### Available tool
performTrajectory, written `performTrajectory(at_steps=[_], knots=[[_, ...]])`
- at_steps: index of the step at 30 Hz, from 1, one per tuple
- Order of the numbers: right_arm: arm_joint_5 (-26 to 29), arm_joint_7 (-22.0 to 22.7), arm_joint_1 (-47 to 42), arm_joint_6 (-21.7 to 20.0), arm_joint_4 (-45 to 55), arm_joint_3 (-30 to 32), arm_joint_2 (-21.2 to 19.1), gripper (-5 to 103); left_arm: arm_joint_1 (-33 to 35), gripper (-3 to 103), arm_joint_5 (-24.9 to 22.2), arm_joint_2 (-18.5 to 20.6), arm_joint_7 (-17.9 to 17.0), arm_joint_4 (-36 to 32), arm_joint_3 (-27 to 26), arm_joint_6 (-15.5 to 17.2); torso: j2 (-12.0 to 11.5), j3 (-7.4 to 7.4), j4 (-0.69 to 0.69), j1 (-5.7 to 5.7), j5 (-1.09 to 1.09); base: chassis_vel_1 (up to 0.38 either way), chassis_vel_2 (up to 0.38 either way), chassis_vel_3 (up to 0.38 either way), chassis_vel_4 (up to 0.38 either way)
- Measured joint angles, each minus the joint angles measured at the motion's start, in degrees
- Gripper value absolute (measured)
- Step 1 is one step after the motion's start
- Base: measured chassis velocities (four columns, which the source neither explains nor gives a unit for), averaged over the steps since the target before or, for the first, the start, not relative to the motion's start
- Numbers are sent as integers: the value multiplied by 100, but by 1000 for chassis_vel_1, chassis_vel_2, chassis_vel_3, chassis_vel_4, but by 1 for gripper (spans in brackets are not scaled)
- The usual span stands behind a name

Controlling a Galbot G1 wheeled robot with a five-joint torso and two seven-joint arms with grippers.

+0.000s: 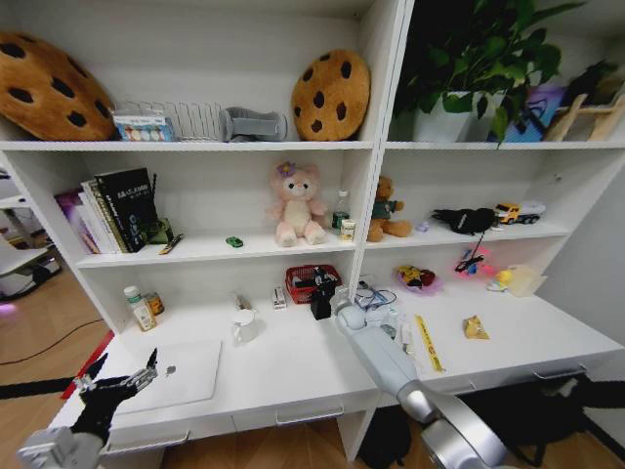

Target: Organize the objects on the table.

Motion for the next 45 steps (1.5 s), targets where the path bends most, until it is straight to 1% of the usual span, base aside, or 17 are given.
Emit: performTrajectory(at_steps=[1,6,7,9,10,12,13,15,19,21,23,24,26,29,31,36,45], knots=[[0,0,0,0,0,0,0,36,0,100,0,0,0,0,0,0,0,0,0,0,0,0,0,0,0],[170,14,-35,-47,191,-109,-53,58,0,100,0,0,0,0,0,0,0,0,0,0,0,0,0,0,0],[170,14,-35,-47,191,-109,-53,58,0,100,0,0,0,0,0,0,0,0,0,0,0,0,0,0,0],[411,13,-165,-167,600,-216,-190,69,0,100,0,0,0,0,0,0,0,0,0,0,0,0,0,0,0],[411,13,-165,-167,600,-216,-190,69,0,100,0,0,0,0,0,0,0,0,0,0,0,0,0,0,0],[601,12,-321,-246,1144,-300,-366,79,0,100,0,0,0,0,0,0,0,0,0,0,0,0,0,0,0],[601,12,-321,-246,1144,-300,-366,79,0,100,0,0,0,0,0,0,0,0,0,0,0,0,0,0,0],[849,26,-528,-512,1808,-334,-616,90,0,100,0,0,0,0,0,0,0,0,0,0,1,0,0,0,0],[1074,117,-705,-743,2375,-312,-864,99,0,100,0,0,0,0,0,0,0,0,0,0,1,0,0,0,0],[1164,161,-805,-925,2623,-274,-1009,100,0,100,0,0,0,0,0,0,0,0,3,0,1,0,0,0,0],[1497,341,-1124,-1398,3241,-51,-1374,100,0,100,0,0,0,0,0,1,0,-1,0,0,1,0,0,0,0],[1497,341,-1124,-1398,3241,-51,-1374,100,0,100,0,0,0,0,0,1,0,-1,0,0,1,0,0,0,0],[1894,663,-1710,-1913,4069,323,-1833,100,0,100,0,0,-1,0,0,0,0,0,-2,0,0,0,0,0,0],[2056,744,-1940,-2074,4359,463,-1983,100,0,100,0,0,0,0,0,0,0,-1,-2,0,2,0,0,0,0],[2399,818,-2778,-2392,5183,886,-2376,100,0,100,0,0,0,0,0,0,0,-1,-6,-1,4,0,0,0,0],[2489,842,-3535,-2511,5589,1439,-2557,100,0,100,0,0,0,0,0,0,0,-1,0,-1,3,0,0,0,0],[2532,829,-3816,-2693,5317,1495,-2603,100,0,100,0,0,0,0,0,1,0,0,1,-1,0,0,0,0,0]])
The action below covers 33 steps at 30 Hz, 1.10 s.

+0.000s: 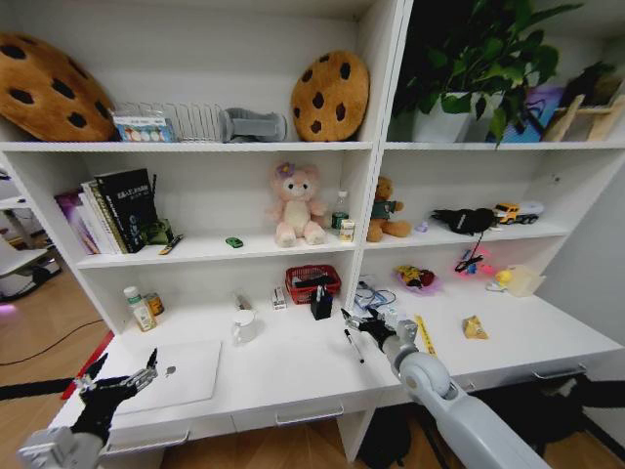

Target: Organize the objects on the table.

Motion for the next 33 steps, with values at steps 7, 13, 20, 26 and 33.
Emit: performTrajectory(at_steps=[7,13,20,26,33], knots=[[68,-213,112,-148,-565,-207,60,100,0,100,0,0,0,0,0,0,-1,0,-1,0,0,0,0,0,0],[-11,-366,351,-207,-948,-290,103,100,0,100,0,0,0,0,0,0,-1,1,0,0,0,0,0,0,0],[-137,-392,518,-180,-1280,-480,159,100,0,100,0,0,0,0,0,0,-1,0,-2,1,-1,0,0,0,0],[-194,-393,709,-164,-1480,-665,226,100,0,100,0,0,0,0,0,0,-1,0,-1,1,-1,0,0,0,0],[-234,-368,921,-149,-1690,-914,319,98,0,100,0,0,0,0,-1,0,-1,1,-1,1,0,0,0,0,0]])
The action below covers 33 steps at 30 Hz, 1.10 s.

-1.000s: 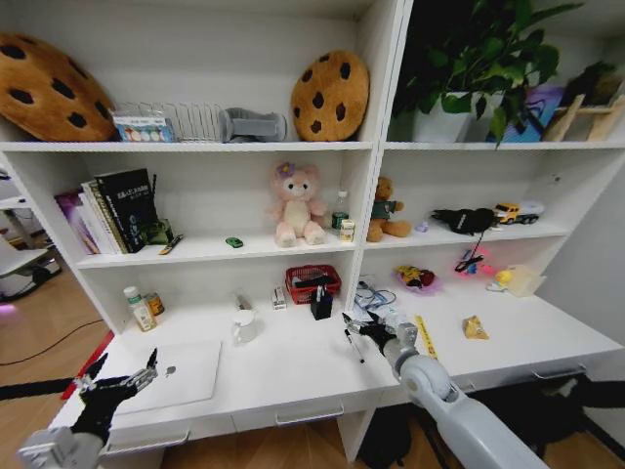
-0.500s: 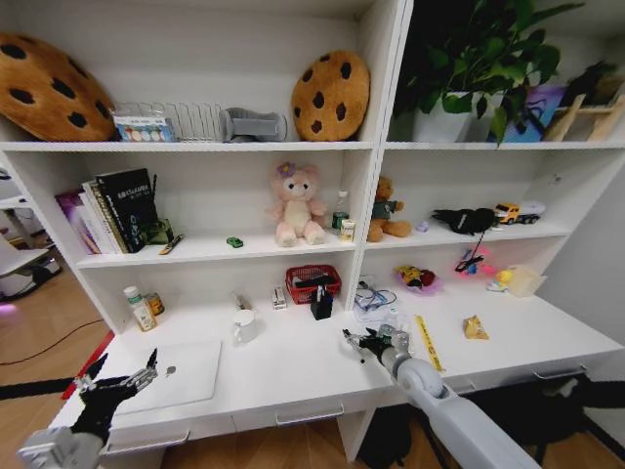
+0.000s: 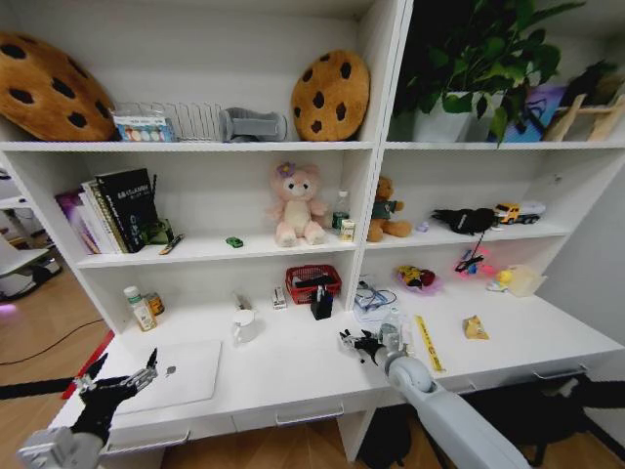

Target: Organize the objects on the table.

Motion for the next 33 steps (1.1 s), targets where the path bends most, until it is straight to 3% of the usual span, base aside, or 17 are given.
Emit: performTrajectory(at_steps=[2,3,5,13,16,22,26,29,32,33], knots=[[-21,12,29,9,-45,-36,26,95,0,100,0,0,0,0,0,0,0,0,0,0,0,0,0,0,0],[-41,44,51,12,-89,-59,85,88,0,100,0,0,0,0,0,0,0,0,0,0,0,0,0,0,0],[-42,80,53,11,-97,-66,114,88,0,100,0,0,0,0,0,0,0,0,0,0,0,0,0,0,0],[-222,140,-15,56,-134,-48,194,54,0,100,0,0,0,0,0,0,0,-1,-1,0,-1,0,0,0,0],[-230,140,-18,74,-145,-42,197,48,0,100,0,0,0,0,0,0,0,-1,-1,0,-1,0,0,0,0],[-168,124,55,105,-218,-32,122,21,0,100,0,0,0,0,0,0,0,0,0,0,1,0,0,0,0],[-130,80,99,100,-256,-11,119,12,0,100,0,0,0,0,0,0,0,0,0,0,1,0,0,0,0],[-119,37,126,95,-266,-9,122,12,0,100,0,0,0,0,0,0,0,0,0,0,1,0,0,0,0],[-74,-112,222,269,-285,-18,197,12,0,100,0,0,0,0,0,0,0,0,-2,0,0,0,0,0,0],[-66,-267,346,510,-337,-59,295,12,0,100,0,0,0,0,0,0,0,0,-2,0,0,0,0,0,0]])
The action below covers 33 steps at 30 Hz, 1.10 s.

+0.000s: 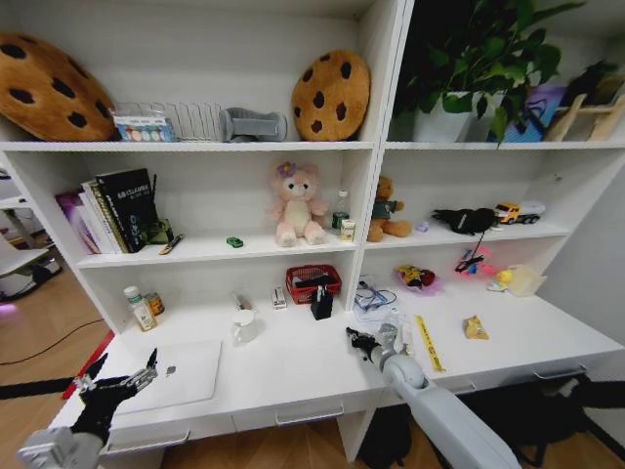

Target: Organize the objects on the table.

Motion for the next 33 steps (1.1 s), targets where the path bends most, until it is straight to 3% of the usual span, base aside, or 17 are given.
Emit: performTrajectory(at_steps=[6,8,14,16,23,25,33], knots=[[-377,-476,623,627,-210,-151,363,12,0,100,0,0,0,0,0,0,0,0,3,0,-2,0,0,0,0],[-669,-628,1015,1017,-416,-226,682,12,0,100,0,0,0,0,0,0,0,0,3,0,0,0,0,0,0],[-966,-664,1390,1464,-725,-289,1013,12,0,100,0,0,0,0,-1,0,0,0,3,0,-1,0,0,0,0],[-1272,-621,1607,1865,-1159,-302,1227,12,0,100,0,0,0,0,-1,0,0,0,2,0,-1,0,0,0,0],[-1417,-605,1857,2242,-1881,-331,1426,12,0,100,0,0,0,0,0,0,0,0,0,0,-1,0,0,0,0],[-1572,-694,1996,2592,-2405,-320,1580,12,0,100,0,0,0,0,-1,0,-1,0,1,0,0,0,0,0,0],[-1670,-714,2176,2951,-2859,-376,1746,12,0,100,0,0,0,0,0,0,0,0,1,0,0,0,0,0,0]])
